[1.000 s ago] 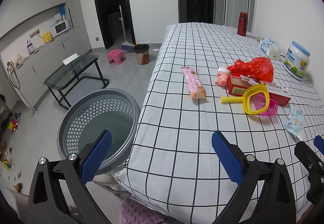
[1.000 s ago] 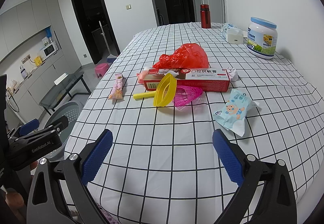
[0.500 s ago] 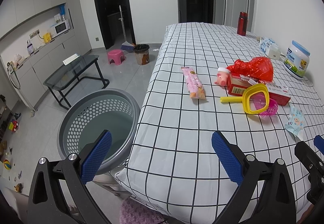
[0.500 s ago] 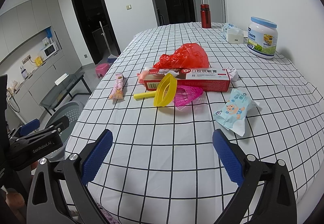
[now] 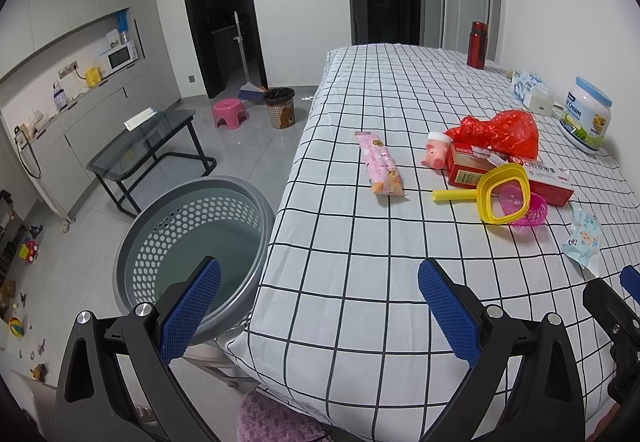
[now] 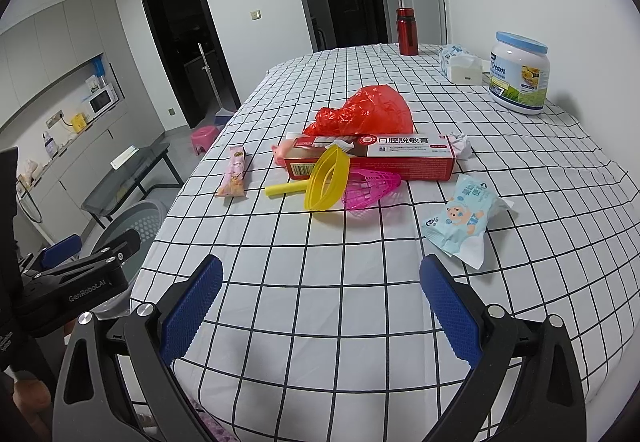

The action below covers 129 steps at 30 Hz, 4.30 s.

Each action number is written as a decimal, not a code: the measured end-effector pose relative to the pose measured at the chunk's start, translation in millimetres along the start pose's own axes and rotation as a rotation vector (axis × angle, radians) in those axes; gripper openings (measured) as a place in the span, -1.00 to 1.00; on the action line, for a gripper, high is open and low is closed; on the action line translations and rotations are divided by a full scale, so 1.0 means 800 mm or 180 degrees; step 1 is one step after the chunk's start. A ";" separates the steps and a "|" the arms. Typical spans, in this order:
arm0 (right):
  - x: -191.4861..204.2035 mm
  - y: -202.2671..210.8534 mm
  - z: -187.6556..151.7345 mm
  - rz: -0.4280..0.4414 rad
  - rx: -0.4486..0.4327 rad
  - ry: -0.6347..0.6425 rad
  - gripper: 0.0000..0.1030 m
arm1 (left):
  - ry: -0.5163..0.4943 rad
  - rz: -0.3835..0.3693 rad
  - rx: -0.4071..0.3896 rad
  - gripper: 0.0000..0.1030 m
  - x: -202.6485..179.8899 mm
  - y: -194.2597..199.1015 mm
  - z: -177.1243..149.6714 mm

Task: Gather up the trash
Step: 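Grasp the blue wet-wipe pack with the right tool while the left tool grasps the yellow net, then carry both items over the grey basket and open both tools to drop them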

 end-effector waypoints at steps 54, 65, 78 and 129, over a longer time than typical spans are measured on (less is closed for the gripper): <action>-0.189 -0.116 -0.031 -0.0307 0.0663 -0.0727 0.01 | -0.0427 -0.0455 0.0350 0.88 -0.187 -0.089 -0.009; -0.194 -0.087 -0.032 -0.0193 0.0439 -0.0709 -0.06 | -0.0423 -0.0549 0.0287 0.88 -0.212 -0.089 -0.006; -0.195 -0.086 -0.037 -0.0038 0.0349 -0.0748 -0.07 | -0.0591 -0.0606 0.0340 0.55 -0.244 -0.113 -0.016; 0.193 -0.124 0.077 0.1226 0.0316 0.0645 -0.07 | 0.0430 -0.0058 0.0032 -0.81 0.131 -0.068 0.065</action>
Point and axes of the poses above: each gripper's, at about its wrist camera, not at the fingertips, and y roughly against the way its jaws point, x to its left, z to its top, the point moved 8 cm from there along -y, roughly the way its jaws point, and after that the axes turned 15 degrees about y, right-handed, at the moved point
